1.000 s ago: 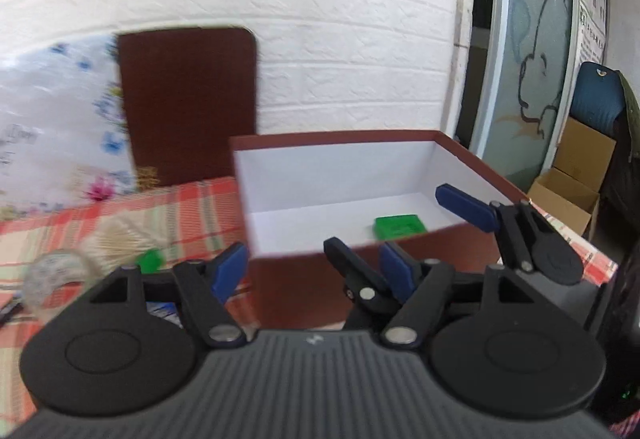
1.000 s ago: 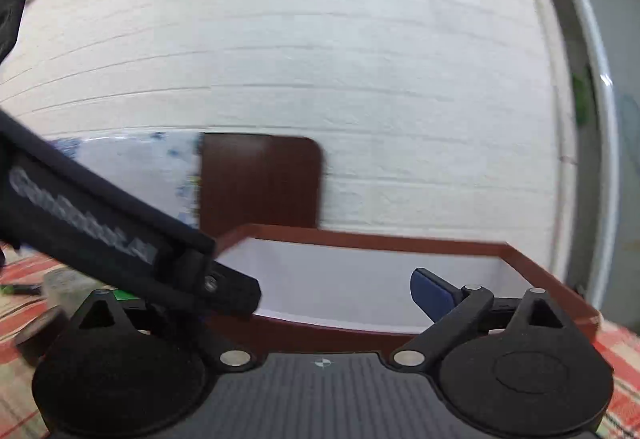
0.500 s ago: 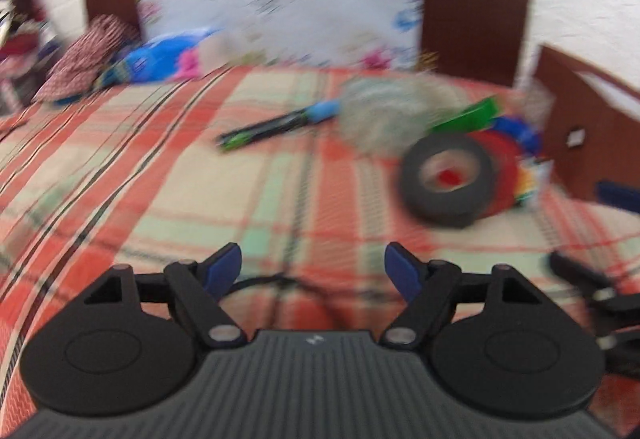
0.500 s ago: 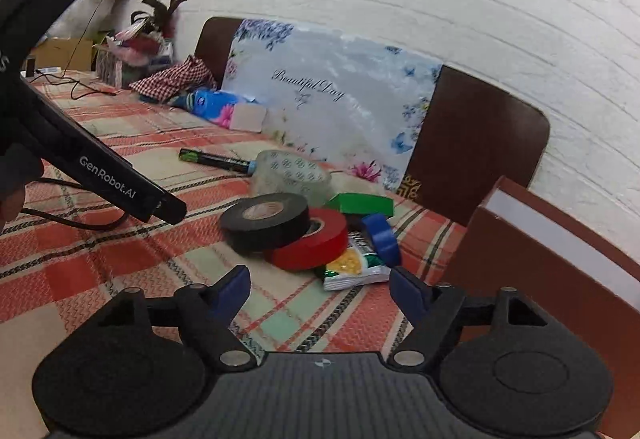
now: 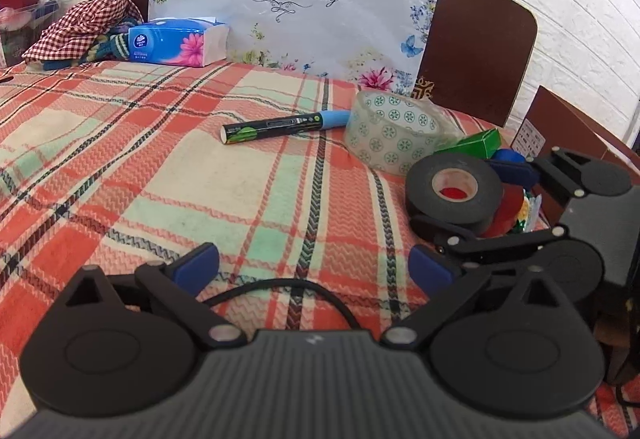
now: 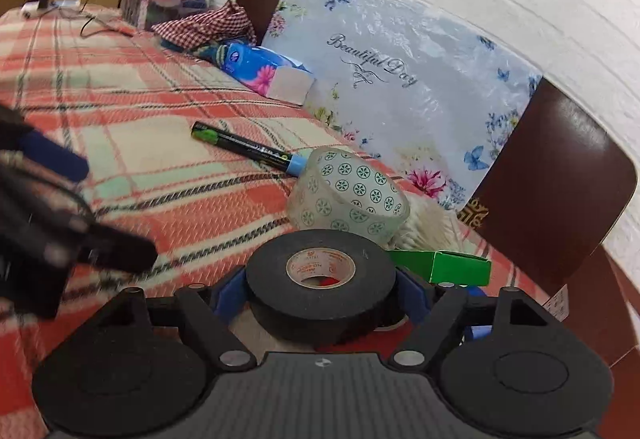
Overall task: Organize objects
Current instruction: 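Grasp the black tape roll with the left gripper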
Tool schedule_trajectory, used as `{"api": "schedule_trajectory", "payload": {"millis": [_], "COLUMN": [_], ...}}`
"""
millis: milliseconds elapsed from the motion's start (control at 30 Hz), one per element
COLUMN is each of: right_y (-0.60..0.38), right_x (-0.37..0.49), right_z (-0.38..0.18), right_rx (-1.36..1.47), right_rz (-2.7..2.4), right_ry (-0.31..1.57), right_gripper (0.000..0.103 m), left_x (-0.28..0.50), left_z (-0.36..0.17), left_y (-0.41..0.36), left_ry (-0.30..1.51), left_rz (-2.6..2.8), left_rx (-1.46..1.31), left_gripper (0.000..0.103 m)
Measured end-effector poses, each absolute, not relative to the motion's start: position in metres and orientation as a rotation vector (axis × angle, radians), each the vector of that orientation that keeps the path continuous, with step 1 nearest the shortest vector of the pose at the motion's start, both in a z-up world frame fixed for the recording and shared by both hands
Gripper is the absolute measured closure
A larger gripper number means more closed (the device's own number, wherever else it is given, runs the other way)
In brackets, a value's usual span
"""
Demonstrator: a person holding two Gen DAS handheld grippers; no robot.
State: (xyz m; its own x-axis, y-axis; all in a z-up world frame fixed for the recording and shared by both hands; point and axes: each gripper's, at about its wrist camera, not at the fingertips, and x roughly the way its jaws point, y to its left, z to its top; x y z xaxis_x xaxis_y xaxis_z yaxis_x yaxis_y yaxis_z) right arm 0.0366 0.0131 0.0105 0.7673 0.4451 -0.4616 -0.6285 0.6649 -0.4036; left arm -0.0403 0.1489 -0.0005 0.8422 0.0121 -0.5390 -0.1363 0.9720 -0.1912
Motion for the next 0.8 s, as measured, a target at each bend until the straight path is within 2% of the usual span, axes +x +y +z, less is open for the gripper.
{"api": "schedule_trajectory", "payload": {"millis": [200,400,467,533,633,700,800], "right_y": [-0.012,-0.086,-0.119,-0.151,-0.175,-0.168,-0.157], "right_x": [-0.001,-0.063,-0.066,-0.062,-0.057,-0.059,-0.068], "right_z": [0.007,0.005,0.006,0.007,0.005,0.003,0.000], "right_rx": [-0.556,-0.435,-0.346,-0.238,-0.112,-0.151,-0.231], "right_rz": [0.620,0.481,0.372,0.311,0.310,0.301,0.294], "right_ry": [0.347,0.437,0.491,0.546,0.598,0.593,0.550], "right_gripper": [0.027,0.027,0.025,0.016,0.015,0.015,0.016], "left_x": [-0.041,-0.040,-0.039,-0.040,-0.038,-0.032,-0.021], "left_z": [-0.001,0.003,0.010,0.022,0.040,0.046,0.044], "left_y": [0.150,0.138,0.121,0.097,0.044,0.009,-0.030], "left_ry": [0.563,0.588,0.609,0.607,0.628,0.678,0.766], "left_rz": [0.076,0.095,0.066,-0.092,-0.302,-0.376,-0.461], "left_rx": [-0.226,-0.173,-0.157,-0.217,-0.235,-0.192,-0.164], "left_gripper": [0.000,0.001,0.006,0.009,0.009,0.010,0.023]}}
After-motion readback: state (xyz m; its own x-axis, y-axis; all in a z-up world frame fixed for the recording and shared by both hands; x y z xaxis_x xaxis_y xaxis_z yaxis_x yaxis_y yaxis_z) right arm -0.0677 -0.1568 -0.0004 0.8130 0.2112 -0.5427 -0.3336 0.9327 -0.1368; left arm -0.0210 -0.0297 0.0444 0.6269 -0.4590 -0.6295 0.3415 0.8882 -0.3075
